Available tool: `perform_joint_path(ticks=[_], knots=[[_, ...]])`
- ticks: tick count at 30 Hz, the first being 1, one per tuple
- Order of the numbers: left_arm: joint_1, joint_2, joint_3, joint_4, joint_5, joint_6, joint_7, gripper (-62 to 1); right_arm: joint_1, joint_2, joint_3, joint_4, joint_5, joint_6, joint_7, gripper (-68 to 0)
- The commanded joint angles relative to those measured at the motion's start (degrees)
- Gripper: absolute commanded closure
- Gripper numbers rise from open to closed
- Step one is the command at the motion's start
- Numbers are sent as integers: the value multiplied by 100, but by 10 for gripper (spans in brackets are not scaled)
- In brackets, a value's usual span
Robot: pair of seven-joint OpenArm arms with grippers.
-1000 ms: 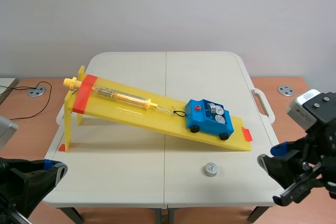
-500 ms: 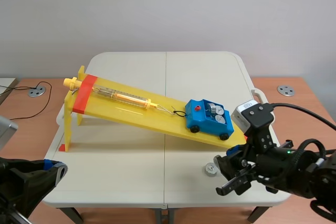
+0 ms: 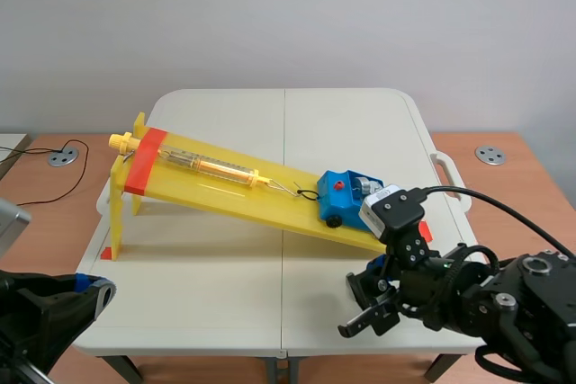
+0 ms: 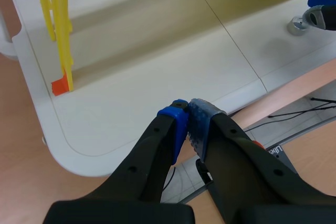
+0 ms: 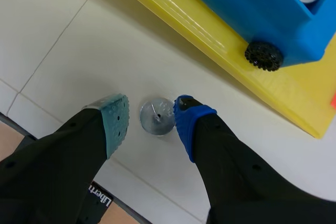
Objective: Place the four metal weights on the blue cart on the ramp.
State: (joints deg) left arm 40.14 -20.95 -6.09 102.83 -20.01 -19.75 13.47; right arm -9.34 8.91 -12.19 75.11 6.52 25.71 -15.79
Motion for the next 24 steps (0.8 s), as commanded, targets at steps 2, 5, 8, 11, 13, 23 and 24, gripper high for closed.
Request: perform_joint_path(ticks=[2, 5, 8, 11, 13, 23, 24], knots=[[-35, 28, -94, 297, -426, -127, -592, -29, 503, -4, 85, 236, 136, -105, 824, -222], [-35, 28, -94, 297, -426, -127, -592, -29, 546, -83, 44, 98, 116, -120, 831, -222], [-33, 28, -94, 297, -426, -127, -592, -29, 553, -101, -15, 24, 114, -208, 846, -222], [-33, 28, -94, 297, -426, -127, -592, -29, 555, -101, -44, -9, 114, -236, 896, -215], [-33, 28, -94, 297, -426, -127, -592, -29, 555, -101, -74, -37, 111, -238, 916, -215], [-35, 28, -94, 297, -426, -127, -595, -29, 568, -98, -173, -334, 68, -243, 973, -179], [-35, 28, -94, 297, -426, -127, -595, -29, 568, -98, -173, -334, 35, -243, 968, -170]])
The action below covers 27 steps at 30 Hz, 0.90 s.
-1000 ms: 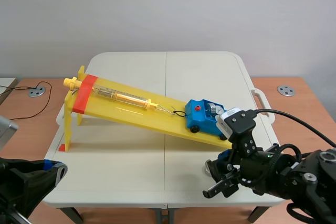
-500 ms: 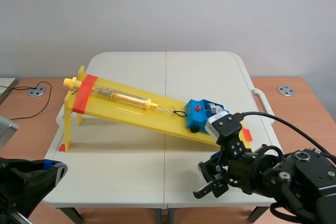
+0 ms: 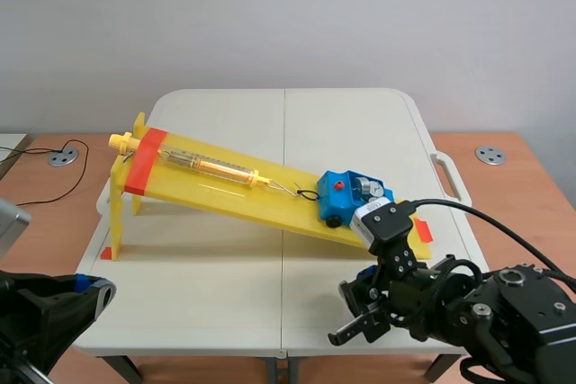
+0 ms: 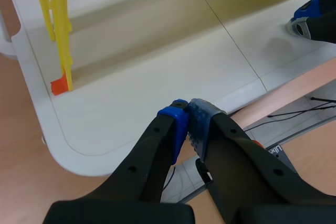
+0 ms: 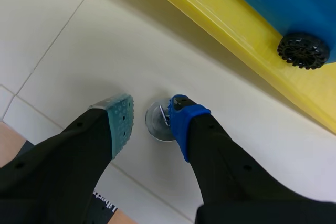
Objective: Place the four metal weights on the blue cart on the ramp.
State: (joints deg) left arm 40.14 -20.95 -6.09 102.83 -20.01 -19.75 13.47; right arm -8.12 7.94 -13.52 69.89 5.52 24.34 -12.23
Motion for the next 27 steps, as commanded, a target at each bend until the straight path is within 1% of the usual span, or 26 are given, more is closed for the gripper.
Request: perform_joint_path(ticks=[1, 3, 5, 8, 12, 14, 18, 22, 27], knots=[[-35, 28, -94, 297, -426, -127, -595, -29, 446, -2, -39, 188, 125, -122, 597, -156], [-35, 28, -94, 297, -426, -127, -595, -29, 446, -2, -39, 188, 122, -208, 555, -123], [-35, 28, -94, 297, -426, -127, -595, -29, 446, 0, -39, 188, 107, -229, 487, -88], [-35, 28, -94, 297, -426, -127, -595, -29, 446, 33, -37, 188, 105, -229, 402, -5], [-35, 28, -94, 297, -426, -127, -595, -29, 426, 131, -37, 350, 116, -208, 334, -7], [-35, 28, -94, 297, -426, -127, -595, -29, 343, 234, -20, 662, 229, -205, 208, -7], [-35, 28, -94, 297, -426, -127, -595, -29, 35, 490, 138, 1580, 496, -205, -31, -7], [-35, 26, -94, 297, -426, -127, -595, -29, -319, 726, 404, 2428, 828, -203, -304, -7], [-35, 26, -94, 297, -426, -127, -592, -29, -750, 984, 868, 3314, 1290, -184, -623, -7]])
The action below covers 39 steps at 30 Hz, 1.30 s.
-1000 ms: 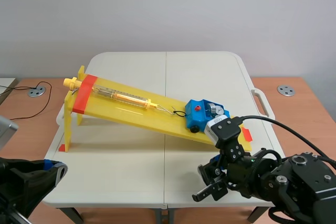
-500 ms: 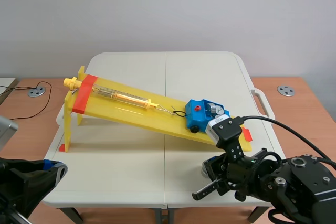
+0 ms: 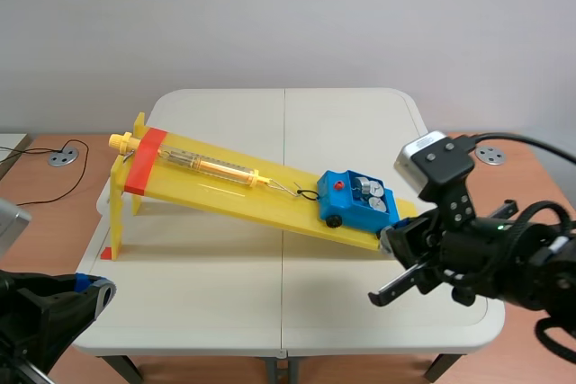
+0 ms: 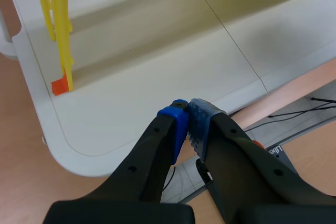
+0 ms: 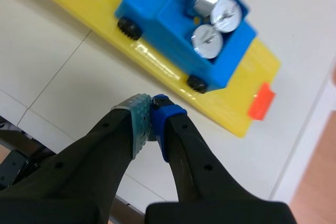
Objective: Place the four metal weights on the blue cart on the ramp.
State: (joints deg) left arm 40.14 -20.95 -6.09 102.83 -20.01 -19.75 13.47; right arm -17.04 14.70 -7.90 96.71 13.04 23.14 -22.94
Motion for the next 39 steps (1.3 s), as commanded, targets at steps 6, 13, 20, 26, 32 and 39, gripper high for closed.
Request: perform_joint_path(ticks=[6, 13, 20, 26, 32, 39], knots=[[-35, 26, -94, 297, -426, -127, -595, -29, -249, 420, 1117, 1528, 1104, 48, 63, -7], [-35, 26, -94, 297, -426, -127, -592, -29, -212, 413, 1698, 1954, 1526, 85, 52, -6], [-33, 26, -94, 297, -426, -127, -590, -29, 339, 367, 1401, 1665, 1255, 37, 66, -7], [-35, 26, -94, 297, -426, -127, -592, -29, 754, 367, 1071, 1172, 1088, 35, 122, -7], [-35, 28, -94, 297, -426, -127, -592, -29, 1130, 190, 809, 789, 894, 15, 151, -7], [-35, 28, -94, 297, -426, -127, -592, -29, 1508, -79, 509, 367, 638, -109, 179, -7]])
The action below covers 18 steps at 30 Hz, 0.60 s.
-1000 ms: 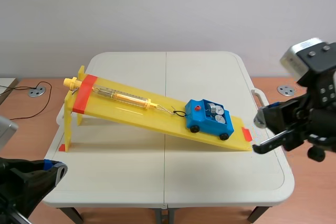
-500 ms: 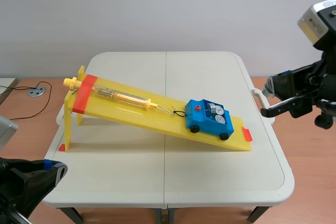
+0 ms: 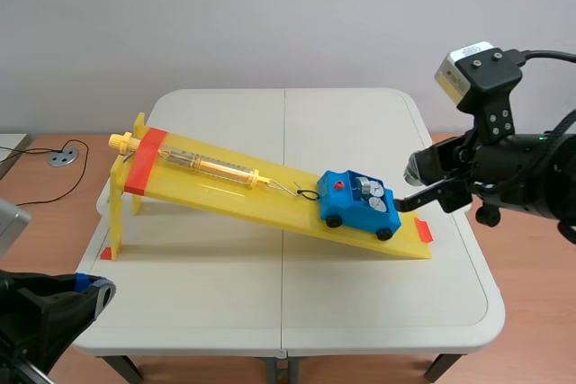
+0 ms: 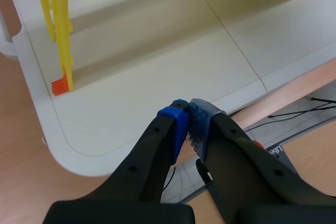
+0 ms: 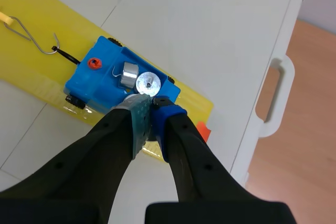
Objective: Place the four metal weights on the blue cart on the ramp.
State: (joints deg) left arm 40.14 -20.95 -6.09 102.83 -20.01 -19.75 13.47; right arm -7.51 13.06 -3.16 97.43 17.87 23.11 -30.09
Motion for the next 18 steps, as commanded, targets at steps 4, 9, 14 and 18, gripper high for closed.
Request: perform_joint_path(ticks=[4, 9, 14, 18], knots=[[-35, 26, -94, 297, -426, -127, -592, -29, 772, -52, -140, -48, 26, -107, 949, -7], [-35, 28, -94, 297, -426, -127, -592, -29, 1025, -240, -284, -354, -164, -107, 1054, -7], [-35, 28, -94, 297, -426, -127, -592, -29, 1248, -422, -385, -658, -247, -127, 1097, -7], [-35, 28, -94, 297, -426, -127, -592, -29, 1427, -520, -520, -977, -302, -131, 1145, -7]])
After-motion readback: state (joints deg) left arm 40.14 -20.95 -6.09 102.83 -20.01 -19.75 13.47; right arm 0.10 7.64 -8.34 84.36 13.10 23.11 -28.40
